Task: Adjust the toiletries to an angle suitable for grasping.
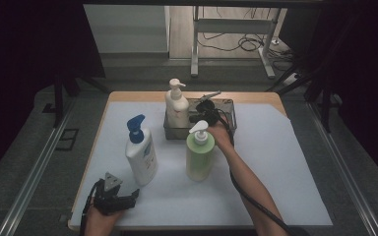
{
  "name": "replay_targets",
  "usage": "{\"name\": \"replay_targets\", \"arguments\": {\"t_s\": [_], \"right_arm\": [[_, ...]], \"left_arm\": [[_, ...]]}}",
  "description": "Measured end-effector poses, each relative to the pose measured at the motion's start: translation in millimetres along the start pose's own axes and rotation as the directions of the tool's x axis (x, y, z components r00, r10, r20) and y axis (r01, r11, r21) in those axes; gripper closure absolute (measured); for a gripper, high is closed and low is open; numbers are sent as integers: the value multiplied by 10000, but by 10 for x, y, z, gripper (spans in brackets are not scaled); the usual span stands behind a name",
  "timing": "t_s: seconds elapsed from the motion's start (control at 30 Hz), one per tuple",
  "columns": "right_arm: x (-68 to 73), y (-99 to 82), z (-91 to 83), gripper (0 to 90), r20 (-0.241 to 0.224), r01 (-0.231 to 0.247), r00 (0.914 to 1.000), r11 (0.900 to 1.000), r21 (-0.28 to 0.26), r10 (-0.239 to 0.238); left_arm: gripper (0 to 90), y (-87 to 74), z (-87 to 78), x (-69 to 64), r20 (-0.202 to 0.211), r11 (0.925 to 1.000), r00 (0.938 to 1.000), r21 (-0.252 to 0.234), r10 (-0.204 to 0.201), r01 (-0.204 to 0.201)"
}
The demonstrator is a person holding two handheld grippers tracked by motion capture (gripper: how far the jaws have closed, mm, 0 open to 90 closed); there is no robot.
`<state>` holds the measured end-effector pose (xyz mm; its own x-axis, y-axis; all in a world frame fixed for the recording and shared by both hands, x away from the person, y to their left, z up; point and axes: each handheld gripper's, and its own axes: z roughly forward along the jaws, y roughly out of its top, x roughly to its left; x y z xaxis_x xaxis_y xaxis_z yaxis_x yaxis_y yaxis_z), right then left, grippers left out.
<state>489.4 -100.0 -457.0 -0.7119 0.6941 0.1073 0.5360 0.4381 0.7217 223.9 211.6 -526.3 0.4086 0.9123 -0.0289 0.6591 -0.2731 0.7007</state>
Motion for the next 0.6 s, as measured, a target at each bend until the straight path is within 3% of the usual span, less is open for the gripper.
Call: {"name": "replay_targets", "arguments": {"t_s": [0.6], "right_arm": [[59,29,38,895,-374,80,9993,10000,-3,-80]], "left_arm": [[130,1,0,1,6,10000,10000,10,1,-1]]}}
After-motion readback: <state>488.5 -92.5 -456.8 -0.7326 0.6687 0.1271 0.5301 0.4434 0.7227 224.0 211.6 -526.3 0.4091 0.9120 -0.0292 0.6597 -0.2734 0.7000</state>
